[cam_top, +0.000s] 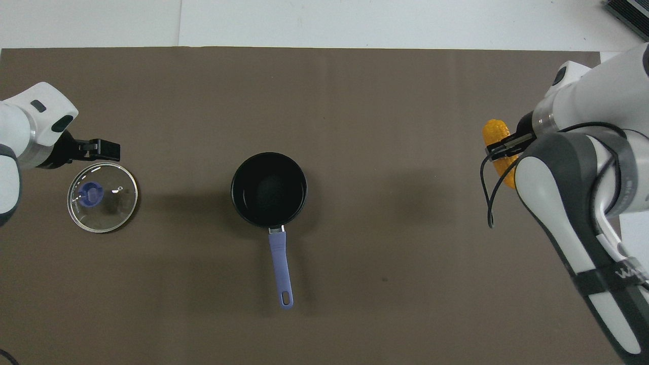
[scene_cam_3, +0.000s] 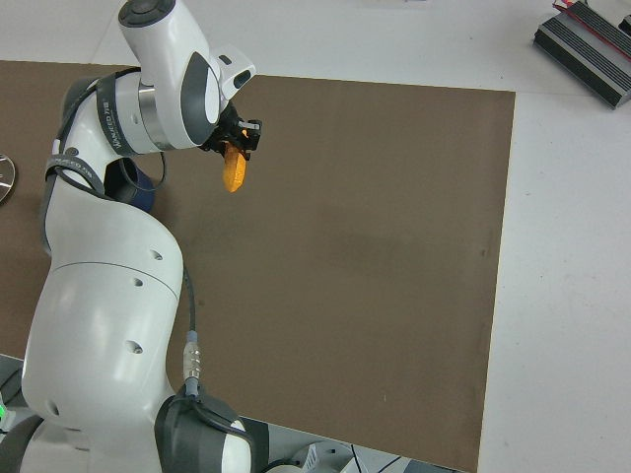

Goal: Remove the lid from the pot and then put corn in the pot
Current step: 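Carry the yellow corn with the right gripper over the open pot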

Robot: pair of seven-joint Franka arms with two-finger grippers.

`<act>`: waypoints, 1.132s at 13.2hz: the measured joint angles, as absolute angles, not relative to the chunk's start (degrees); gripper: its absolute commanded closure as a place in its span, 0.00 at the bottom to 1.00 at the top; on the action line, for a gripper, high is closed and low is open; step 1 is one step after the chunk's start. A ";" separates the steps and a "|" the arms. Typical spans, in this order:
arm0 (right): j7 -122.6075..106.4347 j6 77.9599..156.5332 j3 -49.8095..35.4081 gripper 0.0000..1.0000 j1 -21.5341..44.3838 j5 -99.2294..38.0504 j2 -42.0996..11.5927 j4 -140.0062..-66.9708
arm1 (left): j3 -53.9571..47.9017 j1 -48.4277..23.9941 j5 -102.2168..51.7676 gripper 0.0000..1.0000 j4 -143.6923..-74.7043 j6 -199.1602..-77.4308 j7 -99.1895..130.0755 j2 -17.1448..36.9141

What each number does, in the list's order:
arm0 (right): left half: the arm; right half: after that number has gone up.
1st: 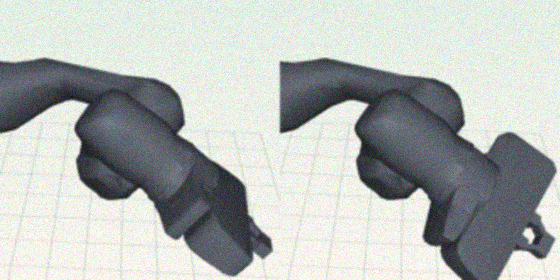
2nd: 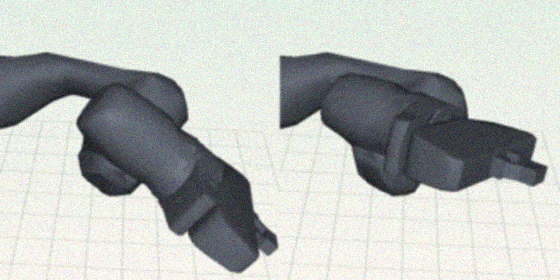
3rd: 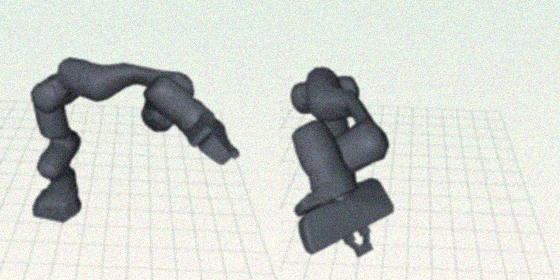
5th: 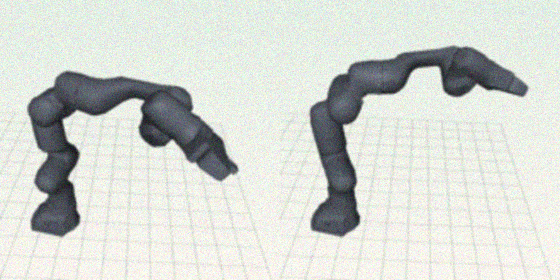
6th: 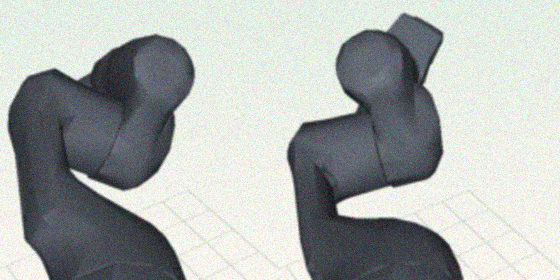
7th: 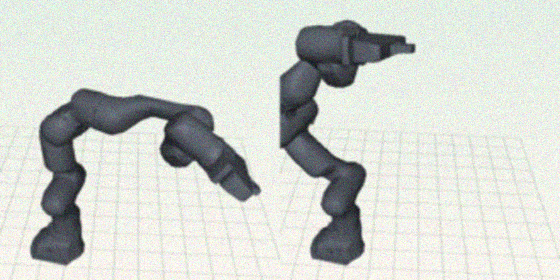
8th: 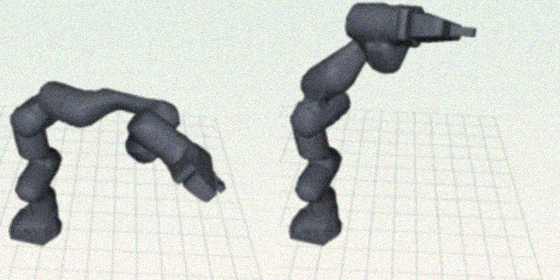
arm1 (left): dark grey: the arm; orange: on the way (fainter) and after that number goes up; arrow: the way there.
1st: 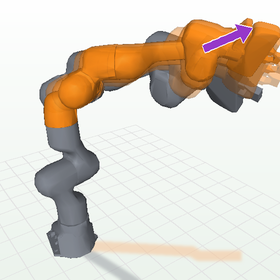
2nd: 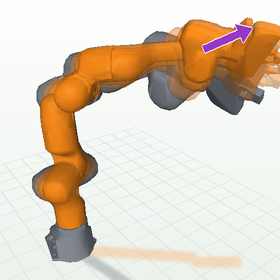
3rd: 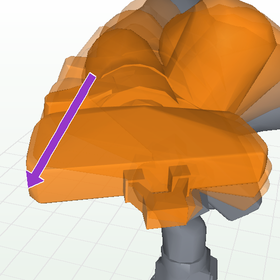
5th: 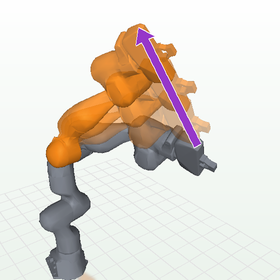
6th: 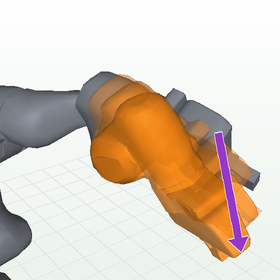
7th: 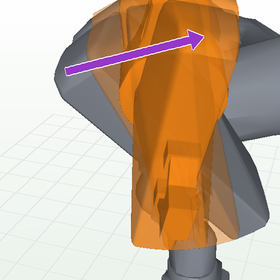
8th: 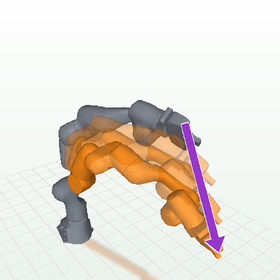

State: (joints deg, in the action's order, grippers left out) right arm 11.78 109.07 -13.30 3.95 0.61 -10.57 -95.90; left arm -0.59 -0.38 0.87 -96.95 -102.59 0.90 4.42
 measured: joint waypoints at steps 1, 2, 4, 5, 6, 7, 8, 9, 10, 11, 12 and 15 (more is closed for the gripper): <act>16.36 110.53 -14.07 1.00 6.28 0.61 -10.75 -95.90 | -0.53 -0.36 0.87 0.00 -95.31 -100.27 0.91 4.36; 20.23 111.88 -14.37 1.00 8.99 0.61 -11.09 -95.90 | -0.41 -0.32 0.87 0.00 -93.81 -98.03 0.91 4.31; 26.12 114.98 -14.50 1.00 13.86 0.43 -12.49 -95.93 | 0.00 -0.25 0.87 0.00 -92.14 -95.22 0.89 4.24; 28.44 116.80 -14.52 1.00 15.90 0.34 -13.57 -95.95 | 0.11 -0.22 0.87 0.00 -91.59 -94.14 0.87 4.19; 30.89 118.43 -14.50 1.00 17.93 0.34 -15.02 -95.95 | 0.05 -0.22 0.87 0.00 -90.99 -93.12 0.87 4.01; 33.38 119.96 -14.49 1.00 19.49 0.34 -16.59 -95.86 | -0.07 -0.24 0.87 0.00 -90.34 -92.05 0.87 3.66; 35.66 121.63 -14.48 1.00 20.62 0.34 -18.33 -95.18 | -0.17 -0.27 0.93 0.00 -89.62 -90.94 0.87 3.25; 38.03 122.56 -14.45 1.00 21.78 0.34 -20.51 -93.44 | -0.22 -0.28 0.95 0.00 -88.95 -89.81 0.86 2.92; 40.76 122.84 -14.36 1.00 23.26 0.34 -23.05 -90.72 | -0.30 -0.31 0.95 0.00 -88.26 -88.86 0.85 2.75; 43.23 122.85 -14.25 1.00 24.75 0.41 -25.76 -87.63 | -0.43 -0.35 0.92 0.00 -87.56 -87.72 0.84 2.68; 45.01 122.87 -14.16 1.00 26.15 0.55 -28.70 -84.27 | -0.56 -0.40 0.68 0.00 -86.84 -86.39 0.84 2.69; 45.76 124.34 -14.13 1.00 27.27 0.64 -33.75 -79.21 | -0.61 -0.40 -0.60 0.00 -84.49 -83.59 0.84 2.73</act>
State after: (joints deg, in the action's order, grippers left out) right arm 45.76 124.34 -14.13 27.27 0.64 -33.75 -79.21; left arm -0.61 -0.40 -0.60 -84.49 -83.59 0.84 2.73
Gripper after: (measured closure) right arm 0.634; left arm 0.000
